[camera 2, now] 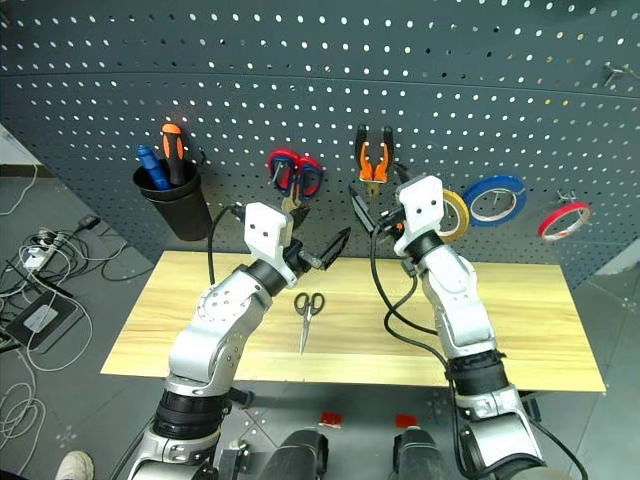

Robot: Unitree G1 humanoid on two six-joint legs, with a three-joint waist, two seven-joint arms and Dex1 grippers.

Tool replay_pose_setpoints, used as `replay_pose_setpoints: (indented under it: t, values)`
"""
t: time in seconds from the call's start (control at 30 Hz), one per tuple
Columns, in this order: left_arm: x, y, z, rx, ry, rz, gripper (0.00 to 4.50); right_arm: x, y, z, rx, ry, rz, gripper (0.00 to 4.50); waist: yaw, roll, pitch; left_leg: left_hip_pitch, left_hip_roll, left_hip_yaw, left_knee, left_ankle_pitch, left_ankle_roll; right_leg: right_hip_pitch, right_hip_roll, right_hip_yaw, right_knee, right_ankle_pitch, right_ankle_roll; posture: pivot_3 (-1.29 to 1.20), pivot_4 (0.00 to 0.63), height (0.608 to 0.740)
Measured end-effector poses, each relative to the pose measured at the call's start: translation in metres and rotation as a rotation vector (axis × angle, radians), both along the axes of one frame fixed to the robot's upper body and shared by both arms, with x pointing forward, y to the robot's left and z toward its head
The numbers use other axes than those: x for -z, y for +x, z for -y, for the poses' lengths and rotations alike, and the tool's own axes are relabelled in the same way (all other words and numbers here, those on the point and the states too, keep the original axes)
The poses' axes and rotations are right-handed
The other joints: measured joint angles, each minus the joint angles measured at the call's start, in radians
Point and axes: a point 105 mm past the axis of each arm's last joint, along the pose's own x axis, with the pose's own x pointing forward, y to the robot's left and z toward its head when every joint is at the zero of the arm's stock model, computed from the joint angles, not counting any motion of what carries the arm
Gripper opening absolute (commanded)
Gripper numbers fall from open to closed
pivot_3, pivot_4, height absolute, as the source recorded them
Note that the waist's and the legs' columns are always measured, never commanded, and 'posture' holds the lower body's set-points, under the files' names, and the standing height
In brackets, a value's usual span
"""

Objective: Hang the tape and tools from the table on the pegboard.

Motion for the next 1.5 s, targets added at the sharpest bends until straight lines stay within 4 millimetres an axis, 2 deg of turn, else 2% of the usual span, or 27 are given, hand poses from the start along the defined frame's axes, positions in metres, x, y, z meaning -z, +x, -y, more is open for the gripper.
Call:
replay_pose_setpoints:
  t: [0.07, 0.17, 0.23, 0.4, 0.47, 0.53, 0.73, 0.9, 1.1, 1.23, 1.33, 1.47, 1.5]
  values:
    - [0.009, -0.002, 0.000, -0.008, 0.011, -0.034, 4.50, 0.009, -0.006, 0.006, -0.018, -0.046, -0.033, 4.44, 0.002, 0.000, 0.000, 0.001, 0.000, 0.000, 0.000, 0.000, 0.001, 0.003, 0.000, -0.001, -0.001, 0.000, 0.000, 0.11, 0.237, 0.740]
    - [0.045, -0.002, -0.016, -0.122, 0.074, -0.165, 4.50, 0.033, -0.022, 0.014, -0.114, -0.165, -0.112, 4.44, 0.001, 0.000, 0.014, 0.012, 0.000, -0.001, -0.002, -0.005, 0.008, 0.014, 0.000, 0.000, -0.003, 0.000, 0.000, 0.10, 0.261, 0.740]
    - [0.062, -0.003, -0.025, -0.178, 0.102, -0.230, 4.50, 0.045, -0.033, 0.012, -0.183, -0.229, -0.147, 4.44, -0.003, 0.000, 0.025, 0.014, 0.000, -0.001, -0.002, -0.005, 0.009, 0.015, 0.000, 0.001, -0.002, 0.000, 0.000, 0.09, 0.284, 0.740]
    - [0.095, -0.007, -0.038, -0.307, 0.148, -0.389, 4.50, 0.091, -0.072, 0.012, -0.407, -0.397, -0.274, 4.44, -0.007, -0.004, 0.064, 0.014, 0.000, -0.002, 0.000, -0.005, 0.009, 0.016, 0.000, 0.001, -0.002, 0.000, 0.000, 0.07, 0.347, 0.740]
    - [0.110, -0.010, -0.044, -0.348, 0.183, -0.453, 4.50, 0.097, -0.080, 0.012, -0.453, -0.413, -0.297, 4.44, -0.014, -0.006, 0.084, 0.014, 0.000, -0.002, 0.000, -0.005, 0.009, 0.016, -0.001, 0.002, -0.001, 0.000, 0.000, 0.06, 0.369, 0.740]
    - [0.119, -0.013, -0.049, -0.375, 0.212, -0.499, 4.50, 0.093, -0.087, 0.009, -0.492, -0.413, -0.284, 4.44, -0.023, -0.007, 0.109, 0.014, 0.001, -0.003, 0.001, -0.005, 0.009, 0.015, -0.001, 0.002, -0.001, 0.000, 0.000, 0.05, 0.394, 0.740]
    - [0.129, -0.016, -0.057, -0.411, 0.256, -0.554, 4.50, 0.089, -0.090, 0.004, -0.519, -0.413, -0.272, 4.44, -0.026, -0.010, 0.159, 0.013, 0.002, -0.003, 0.001, -0.005, 0.009, 0.014, -0.001, 0.001, 0.000, 0.000, 0.000, 0.04, 0.440, 0.740]
    - [0.135, -0.018, -0.055, -0.412, 0.305, -0.574, 4.50, 0.086, -0.087, 0.000, -0.522, -0.405, -0.280, 4.44, -0.025, -0.011, 0.194, 0.012, 0.002, -0.002, 0.002, -0.005, 0.009, 0.014, -0.002, 0.001, 0.001, 0.000, 0.000, 0.02, 0.468, 0.740]
    - [0.131, -0.014, -0.058, -0.446, 0.340, -0.555, 4.50, 0.087, -0.087, 0.000, -0.520, -0.398, -0.318, 4.44, -0.026, -0.010, 0.224, 0.012, 0.003, -0.002, 0.002, -0.005, 0.009, 0.013, -0.002, 0.001, 0.001, 0.000, 0.000, 0.00, 0.492, 0.740]
    - [0.129, -0.013, -0.061, -0.461, 0.295, -0.573, 4.50, 0.087, -0.087, 0.000, -0.518, -0.390, -0.331, 4.44, -0.027, -0.009, 0.234, 0.012, 0.003, -0.002, 0.002, -0.005, 0.009, 0.013, -0.003, 0.001, 0.001, 0.000, 0.000, 0.00, 0.502, 0.740]
    - [0.128, -0.011, -0.061, -0.448, 0.271, -0.579, 3.98, 0.086, -0.085, 0.001, -0.509, -0.380, -0.343, 4.50, -0.027, -0.009, 0.241, 0.012, 0.003, -0.002, 0.002, -0.005, 0.009, 0.013, -0.003, 0.001, 0.001, 0.000, 0.000, 0.00, 0.509, 0.740]
    - [0.126, -0.008, -0.059, -0.427, 0.258, -0.575, 2.85, 0.085, -0.084, 0.002, -0.503, -0.371, -0.353, 4.50, -0.026, -0.008, 0.247, 0.012, 0.003, -0.002, 0.001, -0.005, 0.009, 0.013, -0.003, 0.001, 0.001, 0.000, 0.000, 0.00, 0.509, 0.740]
    - [0.126, -0.008, -0.059, -0.425, 0.255, -0.573, 2.46, 0.085, -0.083, 0.003, -0.498, -0.371, -0.355, 4.50, -0.026, -0.008, 0.248, 0.012, 0.003, -0.002, 0.001, -0.005, 0.009, 0.013, -0.003, 0.001, 0.001, 0.000, 0.000, 0.01, 0.508, 0.740]
